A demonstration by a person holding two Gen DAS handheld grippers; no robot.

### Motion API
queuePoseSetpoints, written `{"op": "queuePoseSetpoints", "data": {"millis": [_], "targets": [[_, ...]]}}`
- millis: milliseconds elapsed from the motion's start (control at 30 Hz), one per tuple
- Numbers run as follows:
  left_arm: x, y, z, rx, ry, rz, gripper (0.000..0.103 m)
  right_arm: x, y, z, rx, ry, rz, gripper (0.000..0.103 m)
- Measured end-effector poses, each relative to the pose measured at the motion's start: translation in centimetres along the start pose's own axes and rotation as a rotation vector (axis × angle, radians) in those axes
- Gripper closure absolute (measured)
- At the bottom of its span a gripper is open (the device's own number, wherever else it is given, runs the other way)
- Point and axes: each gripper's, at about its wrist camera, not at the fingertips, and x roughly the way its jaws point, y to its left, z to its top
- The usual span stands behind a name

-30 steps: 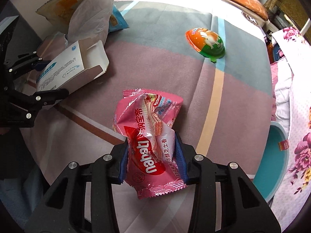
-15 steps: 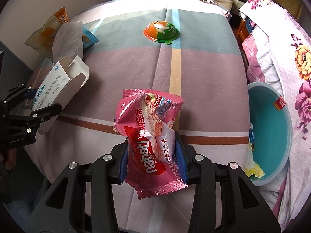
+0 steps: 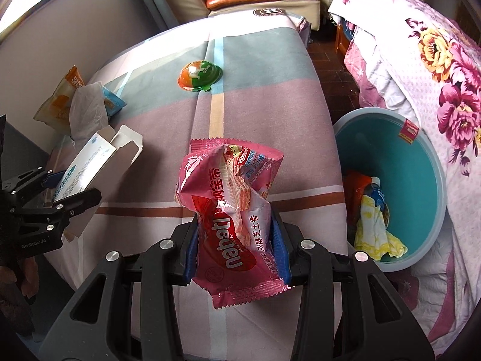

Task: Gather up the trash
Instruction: 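Lift Nabati pack with right gripper while left gripper grasps white medicine box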

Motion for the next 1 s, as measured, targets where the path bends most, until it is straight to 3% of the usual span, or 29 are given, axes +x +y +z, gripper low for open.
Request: {"op": "queuePoseSetpoints", "data": {"millis": [367,733,1000], "targets": [[2.9,-1.4,0.2,0.030,0.081,0.007,0.038,0.2,-1.7,-0.5,0.056,-0.003,0.028,0.064],[4.7,-2.3,0.6,0.082,0.108,0.022,0.032,0.1,-1.1,-0.2,0.037,0.000,0.036,0.064],[4.5,-3.0,0.9,0.095,0.076,0.026,0.041,-0.2,-1.4,0.1,0.046,-0.008,0.024,0.064]]}}
